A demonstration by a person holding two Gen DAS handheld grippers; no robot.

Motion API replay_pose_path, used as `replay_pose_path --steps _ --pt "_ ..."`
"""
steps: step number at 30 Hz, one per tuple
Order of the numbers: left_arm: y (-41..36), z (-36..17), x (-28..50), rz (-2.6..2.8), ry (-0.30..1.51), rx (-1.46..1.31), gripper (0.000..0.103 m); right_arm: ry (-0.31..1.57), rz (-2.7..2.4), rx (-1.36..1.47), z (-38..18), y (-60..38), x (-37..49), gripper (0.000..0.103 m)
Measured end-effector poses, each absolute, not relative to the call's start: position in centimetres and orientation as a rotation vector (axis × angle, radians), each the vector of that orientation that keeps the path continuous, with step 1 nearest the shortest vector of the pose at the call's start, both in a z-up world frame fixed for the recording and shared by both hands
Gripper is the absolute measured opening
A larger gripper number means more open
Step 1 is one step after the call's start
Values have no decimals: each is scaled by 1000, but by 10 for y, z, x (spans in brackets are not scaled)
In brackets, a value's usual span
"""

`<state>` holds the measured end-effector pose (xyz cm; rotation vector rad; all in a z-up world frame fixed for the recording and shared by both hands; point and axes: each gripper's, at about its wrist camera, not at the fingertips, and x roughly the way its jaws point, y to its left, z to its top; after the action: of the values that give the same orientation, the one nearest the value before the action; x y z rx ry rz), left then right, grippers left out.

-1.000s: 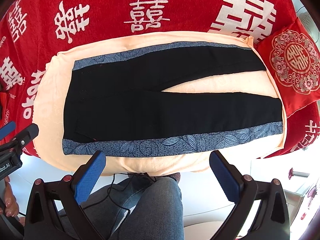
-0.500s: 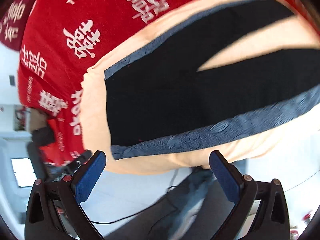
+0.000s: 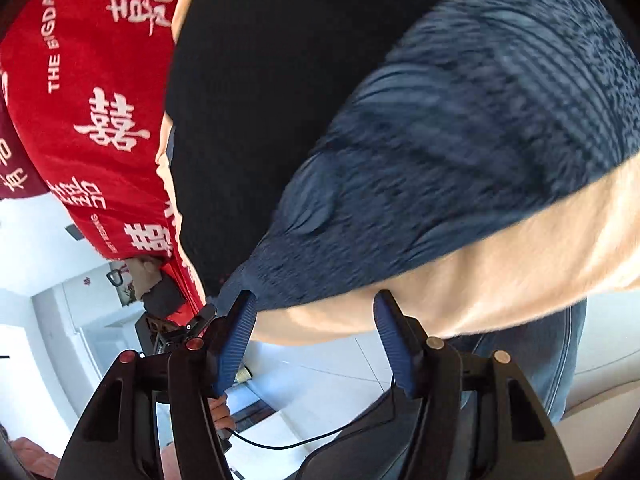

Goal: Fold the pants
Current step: 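Lower both grippers onto the patterned waistband edge and close on it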

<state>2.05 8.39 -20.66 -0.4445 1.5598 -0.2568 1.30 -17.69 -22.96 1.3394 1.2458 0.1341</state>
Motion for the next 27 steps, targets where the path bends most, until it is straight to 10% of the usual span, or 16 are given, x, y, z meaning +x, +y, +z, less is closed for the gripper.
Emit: replay_pose_path --steps 17,21,23,27 --pt "79 -208 26 -300 1532 -496 102 980 231 1570 -239 -188 13 64" --pt "80 -206 26 -245 1519 -460 63 955 224 1621 -228 -190 20 8" --pt "88 -202 29 -280 1533 -526 26 977 229 1593 -213 -193 24 7" --pt "91 -172 39 -275 1505 -524 25 1041 286 1440 -165 -206 50 7"
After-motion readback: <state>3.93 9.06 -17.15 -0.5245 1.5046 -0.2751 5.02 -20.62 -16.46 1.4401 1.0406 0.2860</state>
